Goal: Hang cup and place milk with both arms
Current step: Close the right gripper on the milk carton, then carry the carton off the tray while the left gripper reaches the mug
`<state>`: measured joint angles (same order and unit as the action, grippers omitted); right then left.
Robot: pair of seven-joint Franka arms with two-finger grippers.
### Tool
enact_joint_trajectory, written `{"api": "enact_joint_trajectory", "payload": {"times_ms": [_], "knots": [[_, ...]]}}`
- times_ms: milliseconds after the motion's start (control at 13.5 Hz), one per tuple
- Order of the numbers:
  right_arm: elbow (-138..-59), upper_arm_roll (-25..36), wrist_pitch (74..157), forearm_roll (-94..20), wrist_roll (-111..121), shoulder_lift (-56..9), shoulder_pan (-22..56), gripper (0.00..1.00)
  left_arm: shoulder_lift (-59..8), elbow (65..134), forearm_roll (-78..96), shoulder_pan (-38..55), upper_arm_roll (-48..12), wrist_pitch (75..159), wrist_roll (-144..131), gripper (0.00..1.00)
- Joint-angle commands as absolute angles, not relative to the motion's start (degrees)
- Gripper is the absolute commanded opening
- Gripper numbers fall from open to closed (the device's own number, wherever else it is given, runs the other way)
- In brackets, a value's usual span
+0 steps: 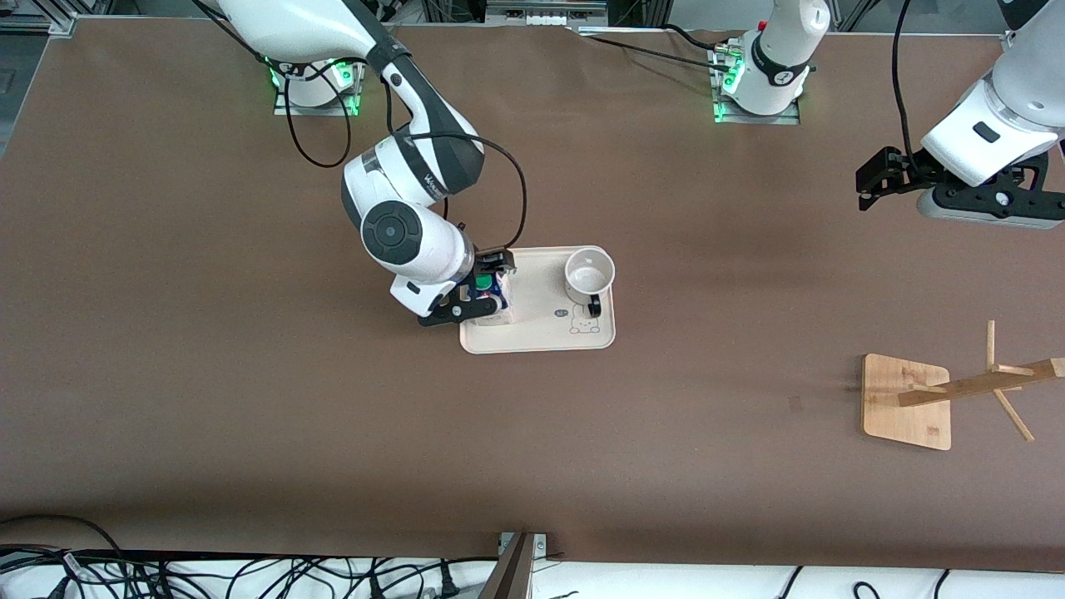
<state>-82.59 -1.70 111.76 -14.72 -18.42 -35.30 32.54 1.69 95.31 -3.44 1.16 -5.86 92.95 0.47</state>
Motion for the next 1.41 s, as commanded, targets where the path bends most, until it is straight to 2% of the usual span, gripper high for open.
{"api": "enact_joint_trajectory", "payload": {"times_ms": [0, 74, 446, 594, 817, 966, 1114, 1337], "knots": [[-82.36, -1.32, 111.71, -15.73, -18.28, -34.81, 32.87, 0.52, 0.88, 93.43, -4.22, 1.58, -5.8, 91.49, 0.09, 1.0], [-82.27, -1.23, 111.62, -15.82, -18.37, -34.72, 32.87, 0.48, 0.88, 93.43, -4.22, 1.58, -5.8, 91.41, 0.09, 1.0], [-82.18, -1.23, 111.53, -15.3, -18.11, -33.75, 32.87, 0.48, 0.88, 93.43, -4.13, 1.5, -5.8, 91.41, -0.09, 1.0], [-82.18, -1.14, 111.1, -15.12, -17.93, -31.91, 33.13, 0.47, 0.7, 93.51, -4.13, 1.5, -5.71, 90.1, -0.09, 1.0], [-82.18, -0.36, 105.58, -14.94, -17.75, -26.3, 32.96, 0.46, -0.35, 93.43, -3.78, 1.23, -5.71, 88.86, 0.17, 1.0], [-82.09, 2.88, 102.06, -13.28, -17.14, -22.87, 32.87, 0.46, -2.28, 93.25, -3.6, 1.14, -5.71, 89.03, 0.0, 1.0], [-82.09, 7.01, 99.07, -9.86, -15.48, -20.31, 32.87, 0.46, -4.64, 90.28, -3.78, 2.02, -5.8, 88.08, 0.0, 1.0], [-81.65, 14.56, 93.97, -8.17, -11.01, -18.9, 32.87, 0.47, -5.54, 89.38, -1.6, 3.86, -6.15, 87.01, -0.26, 1.0]]}}
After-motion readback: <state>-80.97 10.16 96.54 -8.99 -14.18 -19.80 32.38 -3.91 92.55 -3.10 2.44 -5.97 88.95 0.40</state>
